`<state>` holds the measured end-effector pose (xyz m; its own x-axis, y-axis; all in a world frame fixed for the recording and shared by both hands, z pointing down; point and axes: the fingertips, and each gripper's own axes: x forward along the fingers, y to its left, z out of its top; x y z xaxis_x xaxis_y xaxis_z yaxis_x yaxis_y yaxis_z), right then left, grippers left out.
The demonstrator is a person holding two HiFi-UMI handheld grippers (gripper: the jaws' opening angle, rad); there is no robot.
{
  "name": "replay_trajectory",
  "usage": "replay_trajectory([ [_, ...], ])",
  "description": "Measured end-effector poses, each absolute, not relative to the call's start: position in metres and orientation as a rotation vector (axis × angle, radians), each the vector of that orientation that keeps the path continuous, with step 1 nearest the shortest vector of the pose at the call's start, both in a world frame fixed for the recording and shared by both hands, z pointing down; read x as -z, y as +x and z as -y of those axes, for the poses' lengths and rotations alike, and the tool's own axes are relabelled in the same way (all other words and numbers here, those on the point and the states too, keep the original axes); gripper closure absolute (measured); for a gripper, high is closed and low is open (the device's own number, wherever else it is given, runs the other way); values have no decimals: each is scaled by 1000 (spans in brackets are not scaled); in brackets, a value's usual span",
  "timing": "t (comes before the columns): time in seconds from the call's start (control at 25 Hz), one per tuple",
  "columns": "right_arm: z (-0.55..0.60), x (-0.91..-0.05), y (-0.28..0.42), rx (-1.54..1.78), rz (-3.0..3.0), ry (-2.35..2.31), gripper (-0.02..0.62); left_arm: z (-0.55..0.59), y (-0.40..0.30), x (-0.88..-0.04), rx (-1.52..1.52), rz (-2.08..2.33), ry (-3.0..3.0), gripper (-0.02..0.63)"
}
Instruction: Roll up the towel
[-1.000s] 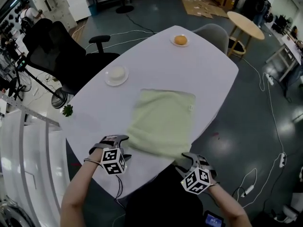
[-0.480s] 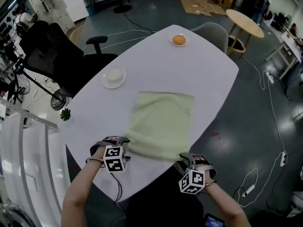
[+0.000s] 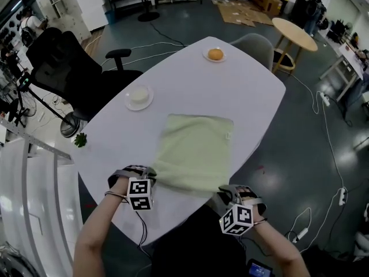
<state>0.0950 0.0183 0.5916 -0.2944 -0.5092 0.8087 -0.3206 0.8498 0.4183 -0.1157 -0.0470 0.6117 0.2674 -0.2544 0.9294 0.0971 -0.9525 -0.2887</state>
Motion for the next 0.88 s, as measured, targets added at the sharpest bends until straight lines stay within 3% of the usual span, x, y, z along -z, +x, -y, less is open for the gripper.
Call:
replay_trajectory([
  [0.32, -32, -561, 94, 197, 1938, 617, 541, 21, -122, -578, 1682, -184, -2269, 552],
  [0.88, -79, -590, 84, -78, 2007, 533, 532, -33, -133, -604, 1770, -50, -2355, 552],
])
